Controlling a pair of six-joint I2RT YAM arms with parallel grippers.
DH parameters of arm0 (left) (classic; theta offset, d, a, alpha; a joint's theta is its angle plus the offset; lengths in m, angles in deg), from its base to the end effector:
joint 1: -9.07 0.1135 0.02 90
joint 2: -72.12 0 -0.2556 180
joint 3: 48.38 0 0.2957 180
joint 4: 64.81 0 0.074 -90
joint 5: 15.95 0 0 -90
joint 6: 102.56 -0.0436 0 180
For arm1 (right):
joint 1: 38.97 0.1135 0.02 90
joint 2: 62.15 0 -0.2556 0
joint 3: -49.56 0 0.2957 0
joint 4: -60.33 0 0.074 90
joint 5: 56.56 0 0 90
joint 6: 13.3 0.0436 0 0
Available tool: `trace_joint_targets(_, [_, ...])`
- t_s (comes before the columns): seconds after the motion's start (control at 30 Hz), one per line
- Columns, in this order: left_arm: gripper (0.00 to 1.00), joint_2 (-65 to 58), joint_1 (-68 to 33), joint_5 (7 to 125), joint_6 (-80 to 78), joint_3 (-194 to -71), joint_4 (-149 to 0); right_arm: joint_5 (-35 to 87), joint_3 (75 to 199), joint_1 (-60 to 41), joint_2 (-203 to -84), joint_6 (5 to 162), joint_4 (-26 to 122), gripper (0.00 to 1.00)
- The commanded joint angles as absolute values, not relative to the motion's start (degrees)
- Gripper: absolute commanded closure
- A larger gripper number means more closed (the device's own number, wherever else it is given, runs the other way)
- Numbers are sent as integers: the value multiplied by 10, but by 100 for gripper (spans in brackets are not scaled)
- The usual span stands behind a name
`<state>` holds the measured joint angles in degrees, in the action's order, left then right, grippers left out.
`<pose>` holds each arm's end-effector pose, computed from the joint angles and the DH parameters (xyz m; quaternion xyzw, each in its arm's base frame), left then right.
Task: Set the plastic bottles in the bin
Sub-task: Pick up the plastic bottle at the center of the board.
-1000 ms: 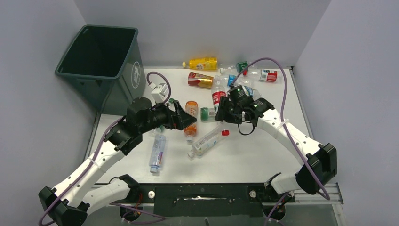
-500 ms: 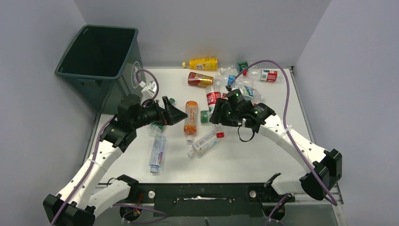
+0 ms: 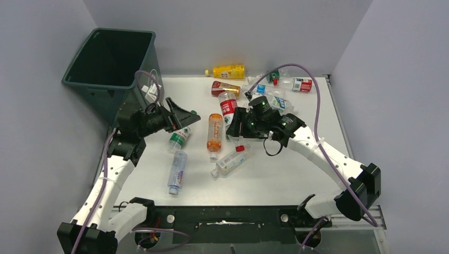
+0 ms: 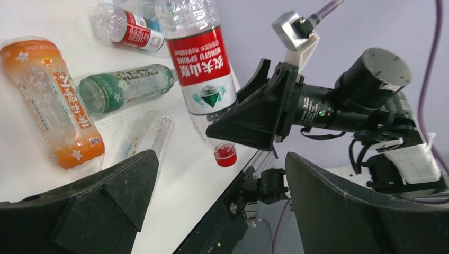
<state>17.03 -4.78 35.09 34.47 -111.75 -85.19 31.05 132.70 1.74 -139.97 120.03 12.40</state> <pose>0.2574 -0.0917 0.3431 -0.0084 0.7625 -0.5239 0.3796 0.2619 0.2277 0.3112 0.0126 0.9155 0.2831 0.2857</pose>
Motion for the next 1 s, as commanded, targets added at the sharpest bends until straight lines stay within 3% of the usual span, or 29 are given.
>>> trace_joint_targets(0.0, [8,156,2,245,412,-1113,-731,270,1363,29,-1403,1175,167,59])
trace_joint_targets(0.47, [7,149,23,181,467,-1088,-665,253,1333,78,-1384,1166,213,59])
trace_joint_targets(0.6, [7,158,23,197,442,-1069,-696,240,1350,79,-1407,1161,224,60])
trace_joint_targets(0.77, [8,158,23,285,310,-1125,-861,234,1373,94,-1421,1164,227,60])
trace_joint_targets(0.97, [7,153,22,289,335,-1125,-823,246,1382,120,-1428,1172,233,60])
